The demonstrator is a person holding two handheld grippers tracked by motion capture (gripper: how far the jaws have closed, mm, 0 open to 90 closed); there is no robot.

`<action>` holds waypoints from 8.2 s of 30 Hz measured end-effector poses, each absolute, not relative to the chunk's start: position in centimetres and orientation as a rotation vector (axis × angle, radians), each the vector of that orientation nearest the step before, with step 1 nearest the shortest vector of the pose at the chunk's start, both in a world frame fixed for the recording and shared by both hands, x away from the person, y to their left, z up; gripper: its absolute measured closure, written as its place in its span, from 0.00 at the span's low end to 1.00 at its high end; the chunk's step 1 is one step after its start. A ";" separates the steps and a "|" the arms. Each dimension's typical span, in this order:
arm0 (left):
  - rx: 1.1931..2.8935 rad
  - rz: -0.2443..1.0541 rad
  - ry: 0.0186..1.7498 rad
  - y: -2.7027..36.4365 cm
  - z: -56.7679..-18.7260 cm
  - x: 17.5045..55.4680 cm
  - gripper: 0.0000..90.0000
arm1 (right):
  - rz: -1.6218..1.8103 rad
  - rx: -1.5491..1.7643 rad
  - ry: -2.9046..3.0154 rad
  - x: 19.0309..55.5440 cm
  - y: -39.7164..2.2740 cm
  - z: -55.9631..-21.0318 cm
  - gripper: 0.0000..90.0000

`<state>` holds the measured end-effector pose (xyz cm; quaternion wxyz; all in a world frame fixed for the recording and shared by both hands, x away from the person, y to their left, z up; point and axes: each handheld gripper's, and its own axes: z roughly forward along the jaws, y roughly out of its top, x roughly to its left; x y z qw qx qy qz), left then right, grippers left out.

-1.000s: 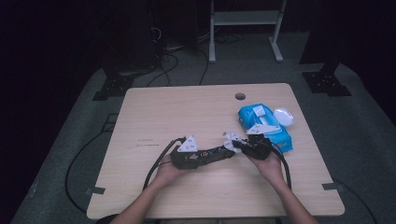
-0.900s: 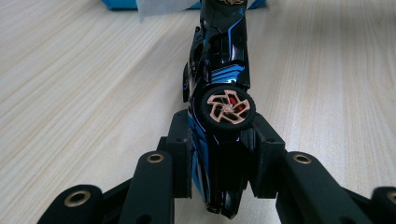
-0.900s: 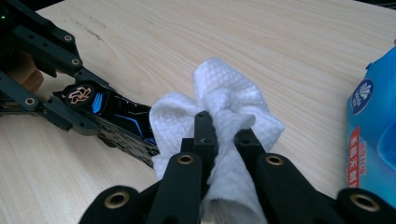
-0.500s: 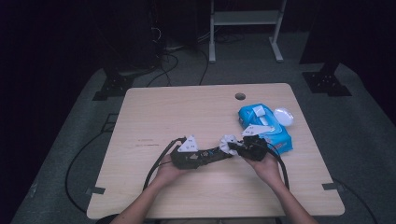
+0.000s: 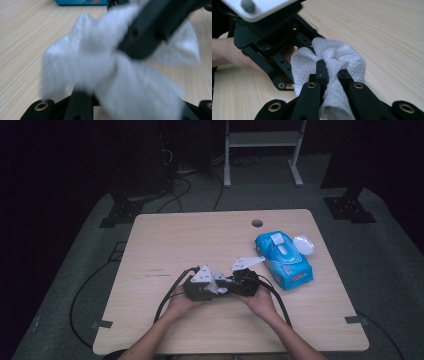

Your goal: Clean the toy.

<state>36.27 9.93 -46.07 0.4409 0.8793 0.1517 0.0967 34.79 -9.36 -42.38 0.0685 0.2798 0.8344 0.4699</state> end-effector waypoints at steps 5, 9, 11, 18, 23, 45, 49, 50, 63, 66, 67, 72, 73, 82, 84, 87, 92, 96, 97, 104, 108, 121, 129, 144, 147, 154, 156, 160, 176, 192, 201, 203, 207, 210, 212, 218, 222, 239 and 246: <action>2.194 0.241 0.374 10.5 -45.9 36.4 0.74 | 1.341 0.857 2.456 35.1 -10.9 -42.4 0.93; 2.198 0.238 0.372 10.7 -45.8 36.4 0.74 | 1.295 0.908 2.407 35.4 -13.0 -42.5 0.93; 2.201 0.235 0.371 10.8 -45.8 36.5 0.74 | 1.296 0.958 2.378 35.6 -14.6 -42.5 0.93; 2.215 0.221 0.369 11.3 -45.7 36.7 0.74 | 1.305 1.081 2.308 36.0 -18.1 -42.7 0.93; 2.223 0.218 0.376 11.7 -45.6 36.6 0.74 | 1.303 1.082 2.331 36.0 -17.7 -43.3 0.93; 2.280 0.220 0.415 10.3 -44.6 37.3 0.54 | 1.393 1.099 2.356 35.8 -17.8 -43.4 0.93; 2.284 0.205 0.399 9.6 -43.9 37.4 0.53 | 1.384 1.103 2.352 35.5 -18.5 -43.3 0.93; 2.298 0.210 0.391 9.3 -43.9 37.4 0.53 | 1.378 1.109 2.353 35.4 -18.7 -43.3 0.93; 2.454 0.175 0.364 5.5 -43.7 38.5 0.52 | 1.373 1.134 2.377 35.5 -18.9 -44.4 0.93; 2.487 0.159 0.378 5.1 -43.8 38.8 0.53 | 1.371 1.138 2.382 35.7 -18.8 -44.6 0.93; 2.495 0.164 0.380 4.9 -43.8 38.8 0.54 | 1.375 1.138 2.383 35.7 -18.8 -44.7 0.93; 2.556 0.196 0.333 4.3 -43.6 38.7 0.63 | 1.370 1.144 2.407 35.8 -18.5 -44.9 0.93; 2.557 0.194 0.330 4.2 -43.6 38.6 0.63 | 1.374 1.141 2.411 35.8 -18.4 -45.1 0.93; 2.382 0.171 0.336 5.3 -42.6 37.9 0.64 | 1.435 1.130 2.401 35.9 -18.7 -44.5 0.93; 2.344 0.177 0.326 5.7 -42.2 37.6 0.64 | 1.487 1.110 2.381 35.6 -18.8 -43.8 0.93; 2.274 0.181 0.320 6.6 -41.4 37.1 0.64 | 1.542 1.060 2.355 35.1 -18.7 -42.5 0.93; 2.231 0.194 0.306 7.5 -41.2 36.6 0.64 | 1.524 0.970 2.367 34.8 -17.6 -40.9 0.93; 2.240 0.193 0.304 7.4 -41.6 36.5 0.64 | 1.562 0.938 2.373 34.7 -16.8 -40.3 0.93; 2.243 0.203 0.302 7.4 -41.6 36.5 0.64 | 1.551 0.928 2.370 34.6 -16.4 -40.1 0.93; 2.210 0.218 0.296 7.6 -41.0 36.5 0.64 | 1.624 0.930 2.343 34.7 -16.6 -39.8 0.93; 2.199 0.230 0.299 7.8 -40.7 36.4 0.64 | 1.617 0.940 2.331 34.8 -17.0 -39.9 0.93; 2.196 0.237 0.296 7.7 -40.8 36.2 0.64 | 1.619 0.847 2.323 34.1 -16.3 -39.1 0.93; 2.169 0.225 0.302 8.2 -40.5 36.2 0.64 | 1.607 0.939 2.319 34.8 -17.7 -40.3 0.93; 2.143 0.237 0.296 8.5 -39.9 36.1 0.64 | 1.646 0.935 2.292 34.3 -17.2 -39.6 0.93; 2.136 0.236 0.300 8.4 -39.9 36.1 0.64 | 1.657 0.926 2.280 34.2 -17.1 -39.3 0.93; 2.109 0.238 0.300 8.2 -39.8 36.1 0.64 | 1.679 0.915 2.261 34.0 -17.1 -38.7 0.93; 2.115 0.233 0.298 8.1 -39.8 36.0 0.64 | 1.681 0.901 2.253 33.8 -17.0 -38.5 0.93; 2.122 0.231 0.297 7.9 -40.0 36.0 0.63 | 1.686 0.887 2.260 33.6 -16.8 -38.3 0.93; 2.134 0.207 0.298 8.0 -40.5 36.0 0.64 | 1.634 0.853 2.298 33.4 -16.4 -38.3 0.93; 2.130 0.212 0.297 8.0 -40.6 35.9 0.64 | 1.637 0.879 2.289 33.6 -16.8 -38.8 0.93; 2.131 0.209 0.296 7.9 -40.5 36.1 0.64 | 1.646 0.955 2.283 34.1 -17.6 -39.9 0.93; 2.131 0.213 0.291 7.8 -40.5 36.0 0.64 | 1.656 0.950 2.279 34.1 -17.5 -39.7 0.93; 2.127 0.216 0.296 8.0 -40.4 36.0 0.64 | 1.666 0.945 2.266 34.0 -17.4 -39.7 0.93; 2.137 0.226 0.297 8.0 -40.3 36.1 0.64 | 1.661 0.982 2.277 34.3 -17.7 -40.5 0.93; 2.132 0.216 0.301 8.1 -40.4 36.2 0.64 | 1.629 0.995 2.291 34.4 -17.9 -40.9 0.93; 2.129 0.215 0.299 8.1 -40.4 36.2 0.64 | 1.651 1.015 2.301 34.5 -18.1 -41.0 0.93; 2.112 0.211 0.291 8.1 -40.2 36.1 0.64 | 1.682 1.014 2.292 34.5 -18.0 -40.7 0.93; 2.123 0.222 0.275 7.0 -40.2 35.7 0.64 | 1.669 0.798 2.292 32.4 -14.8 -37.1 0.93; 2.122 0.232 0.287 7.5 -40.1 35.9 0.64 | 1.646 0.894 2.243 33.1 -16.8 -37.9 0.93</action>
